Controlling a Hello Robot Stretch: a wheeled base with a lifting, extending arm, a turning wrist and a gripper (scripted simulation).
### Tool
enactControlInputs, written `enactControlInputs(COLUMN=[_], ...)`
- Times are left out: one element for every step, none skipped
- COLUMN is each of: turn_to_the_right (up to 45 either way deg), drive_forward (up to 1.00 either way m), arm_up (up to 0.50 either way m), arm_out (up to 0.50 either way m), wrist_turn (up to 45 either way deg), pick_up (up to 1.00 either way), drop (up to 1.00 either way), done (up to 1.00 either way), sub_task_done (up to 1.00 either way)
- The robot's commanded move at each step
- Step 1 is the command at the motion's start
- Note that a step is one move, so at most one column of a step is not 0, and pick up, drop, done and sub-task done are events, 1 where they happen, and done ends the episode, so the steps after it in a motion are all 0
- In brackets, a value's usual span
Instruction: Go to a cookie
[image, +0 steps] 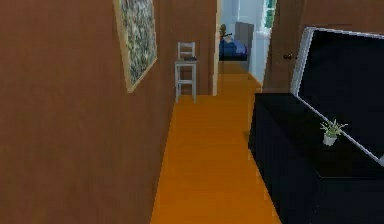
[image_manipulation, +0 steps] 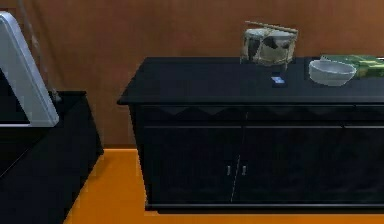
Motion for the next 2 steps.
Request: enactControlInputs(turn_to_the_right=[45.0,45.0], drive_forward=[0.00,0.00], arm_up=[0.00,0.00], arm_out=[0.00,0.00], wrist_turn=[0.0,0.0], pick_up=[0.00,0.00], drop=[0.00,0.00], done=[0.00,0.00], sub_task_done=[0.00,0.00])
